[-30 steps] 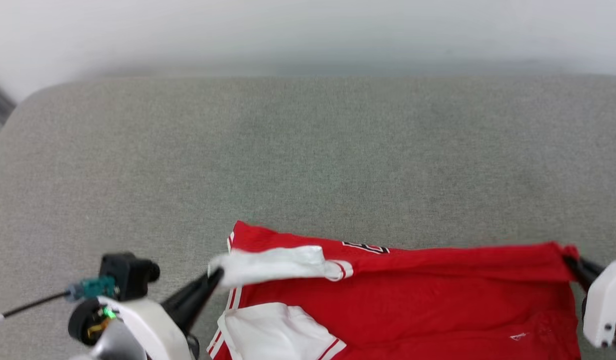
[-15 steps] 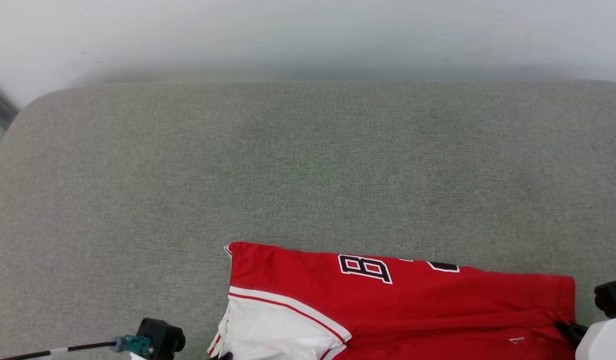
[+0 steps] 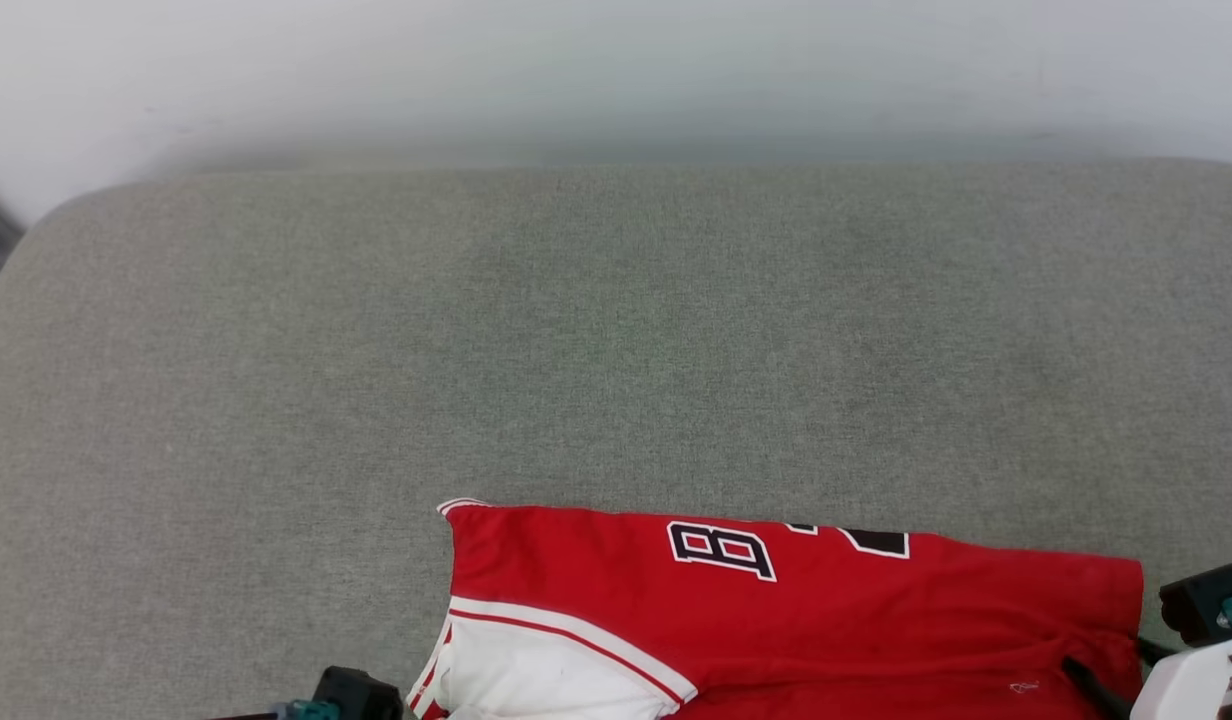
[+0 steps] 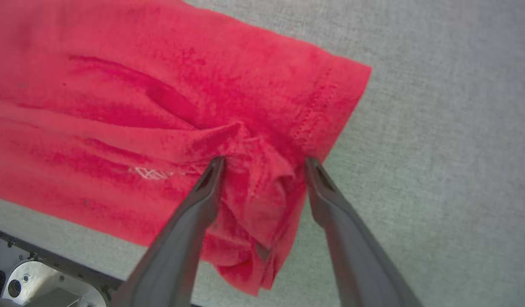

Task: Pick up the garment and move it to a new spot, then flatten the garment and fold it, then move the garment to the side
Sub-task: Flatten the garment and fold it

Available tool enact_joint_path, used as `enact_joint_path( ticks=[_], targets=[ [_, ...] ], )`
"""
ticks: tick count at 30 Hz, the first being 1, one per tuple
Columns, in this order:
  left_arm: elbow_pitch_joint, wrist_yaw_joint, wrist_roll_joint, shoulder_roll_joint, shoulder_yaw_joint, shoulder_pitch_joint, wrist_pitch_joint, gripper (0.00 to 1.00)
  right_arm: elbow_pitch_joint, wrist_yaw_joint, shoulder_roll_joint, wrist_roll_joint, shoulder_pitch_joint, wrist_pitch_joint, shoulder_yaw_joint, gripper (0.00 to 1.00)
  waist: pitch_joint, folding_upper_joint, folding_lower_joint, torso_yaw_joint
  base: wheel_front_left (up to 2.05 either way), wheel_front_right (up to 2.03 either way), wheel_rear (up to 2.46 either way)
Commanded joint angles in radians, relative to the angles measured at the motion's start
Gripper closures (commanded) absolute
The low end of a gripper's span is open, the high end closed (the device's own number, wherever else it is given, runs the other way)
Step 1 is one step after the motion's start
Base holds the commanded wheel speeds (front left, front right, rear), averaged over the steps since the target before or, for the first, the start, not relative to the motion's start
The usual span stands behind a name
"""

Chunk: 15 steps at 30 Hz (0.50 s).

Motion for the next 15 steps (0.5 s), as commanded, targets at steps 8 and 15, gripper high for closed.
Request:
enact_joint_path(
  ticks=[8, 15],
  targets=[
    [-0.038, 0.034, -0.02, 0.026, 0.07, 0.003, -0.076, 0.0, -0.071, 0.0, -0.009, 0.037, -0.023, 0.008, -0.037, 0.0, -0.055, 0.0, 0.0, -0.005, 0.0, 0.0, 0.0],
    [-0.142, 0.123, -0.027, 0.028, 0.193, 0.012, -0.225, 0.0, -0.151, 0.0, 0.048, 0.046, 0.011, 0.092, -0.19, 0.0, -0.075, 0.0, 0.0, 0.0, 0.0, 0.0, 0.0]
  ],
)
